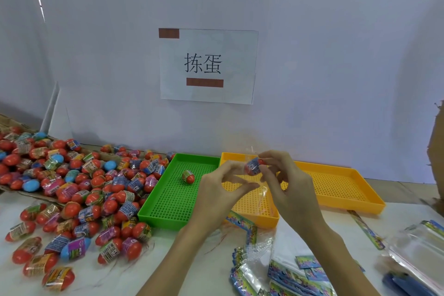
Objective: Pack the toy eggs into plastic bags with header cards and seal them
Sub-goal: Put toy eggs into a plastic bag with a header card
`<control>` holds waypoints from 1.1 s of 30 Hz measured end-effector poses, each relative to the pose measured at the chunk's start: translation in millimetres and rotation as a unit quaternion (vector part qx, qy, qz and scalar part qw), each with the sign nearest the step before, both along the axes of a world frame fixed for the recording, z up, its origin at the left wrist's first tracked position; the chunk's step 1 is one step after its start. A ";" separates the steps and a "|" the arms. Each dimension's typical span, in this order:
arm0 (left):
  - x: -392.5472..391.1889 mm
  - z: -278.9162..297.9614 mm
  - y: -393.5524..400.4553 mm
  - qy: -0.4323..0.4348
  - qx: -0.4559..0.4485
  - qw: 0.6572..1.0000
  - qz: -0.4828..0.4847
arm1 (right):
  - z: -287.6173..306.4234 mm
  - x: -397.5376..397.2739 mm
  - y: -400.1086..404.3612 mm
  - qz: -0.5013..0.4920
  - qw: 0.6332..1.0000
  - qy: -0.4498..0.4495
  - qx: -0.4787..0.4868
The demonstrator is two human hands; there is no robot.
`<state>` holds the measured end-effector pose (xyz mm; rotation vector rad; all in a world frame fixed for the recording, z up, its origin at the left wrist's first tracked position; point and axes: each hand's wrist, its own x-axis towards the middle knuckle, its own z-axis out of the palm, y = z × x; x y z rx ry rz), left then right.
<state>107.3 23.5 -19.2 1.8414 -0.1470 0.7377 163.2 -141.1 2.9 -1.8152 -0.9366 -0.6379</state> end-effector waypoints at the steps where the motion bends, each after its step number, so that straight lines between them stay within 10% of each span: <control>1: -0.6 1.1 -0.5 -0.001 -0.009 1.000 -0.004 | 0.6 -0.2 -0.6 -0.002 1.000 -0.001 -0.003; 24: 1.2 -3.7 -2.5 -0.021 0.003 1.000 0.008 | -11.0 -13.6 17.0 0.034 0.993 0.049 -0.097; 33: 2.6 -9.3 0.4 -0.006 0.008 1.000 0.008 | -2.1 -16.7 14.5 -0.024 1.000 0.018 0.003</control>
